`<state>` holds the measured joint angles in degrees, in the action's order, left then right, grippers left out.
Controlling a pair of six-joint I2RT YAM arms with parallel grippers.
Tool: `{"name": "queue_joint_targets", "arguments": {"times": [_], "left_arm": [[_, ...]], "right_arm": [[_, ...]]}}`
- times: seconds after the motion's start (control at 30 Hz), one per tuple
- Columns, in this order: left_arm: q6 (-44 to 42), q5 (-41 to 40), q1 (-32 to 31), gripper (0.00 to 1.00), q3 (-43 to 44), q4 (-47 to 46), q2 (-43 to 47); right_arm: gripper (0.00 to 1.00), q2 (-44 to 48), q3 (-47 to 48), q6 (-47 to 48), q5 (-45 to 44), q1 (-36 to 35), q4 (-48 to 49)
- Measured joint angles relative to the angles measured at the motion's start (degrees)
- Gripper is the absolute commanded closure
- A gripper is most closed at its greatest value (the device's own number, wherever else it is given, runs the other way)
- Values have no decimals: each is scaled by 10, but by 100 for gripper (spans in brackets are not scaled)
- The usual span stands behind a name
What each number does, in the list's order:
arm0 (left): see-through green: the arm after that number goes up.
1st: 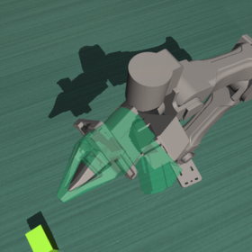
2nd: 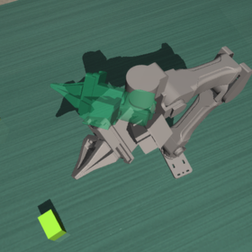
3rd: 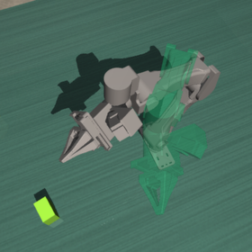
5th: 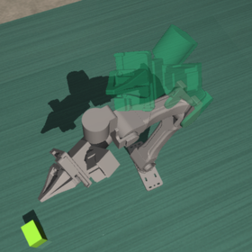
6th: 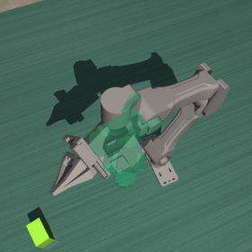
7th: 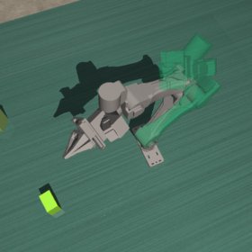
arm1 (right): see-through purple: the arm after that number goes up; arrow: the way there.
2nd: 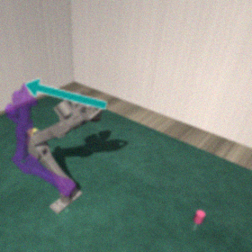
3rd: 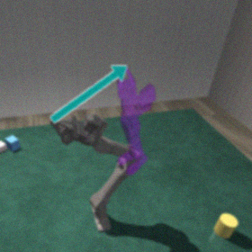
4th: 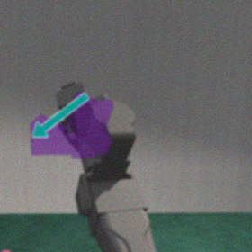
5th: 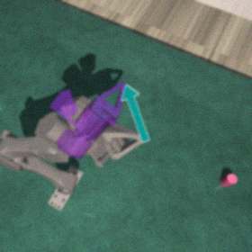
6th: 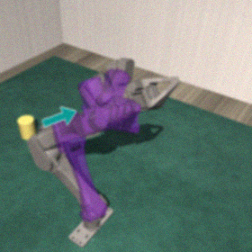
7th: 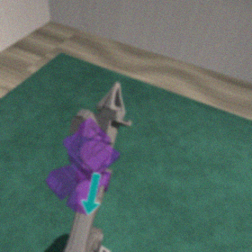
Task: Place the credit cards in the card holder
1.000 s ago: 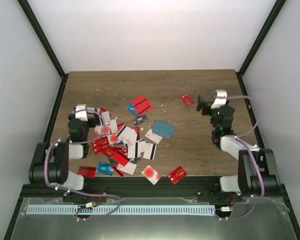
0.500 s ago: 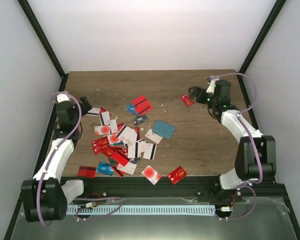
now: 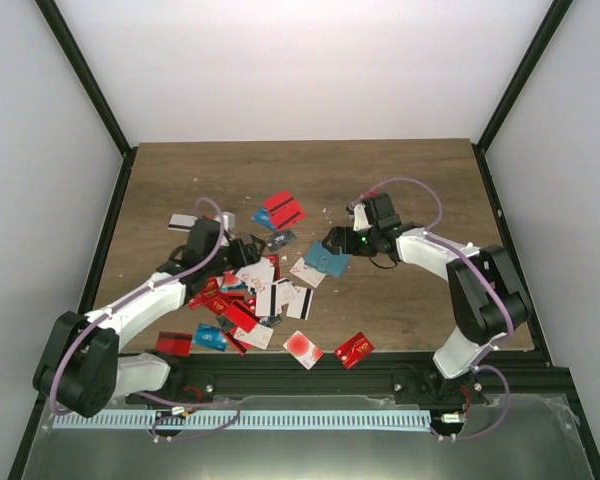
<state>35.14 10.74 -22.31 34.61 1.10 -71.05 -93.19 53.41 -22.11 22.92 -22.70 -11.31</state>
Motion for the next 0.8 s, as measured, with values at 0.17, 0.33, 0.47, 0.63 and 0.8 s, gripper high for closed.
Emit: {"name": "queue_joint_targets", "arguments": {"times": [0.17, 0.33, 0.47, 0.63, 0.8], "left_arm": [[24, 0, -105, 38, 26, 4, -47], [36, 2, -165, 55, 51, -11, -135], [37, 11, -180, 62, 92, -19, -216], [32, 16, -186, 62, 151, -24, -290], [17, 17, -187, 63, 208, -23, -343]], "right_arm": [[21, -45, 0, 0, -6, -4, -12], [27, -59, 1, 0, -13, -4, -19], [32, -63, 1, 0, -15, -4, -21], [35, -63, 1, 2, -15, -4, -30], [36, -52, -15, -5, 12, -4, -32]]}}
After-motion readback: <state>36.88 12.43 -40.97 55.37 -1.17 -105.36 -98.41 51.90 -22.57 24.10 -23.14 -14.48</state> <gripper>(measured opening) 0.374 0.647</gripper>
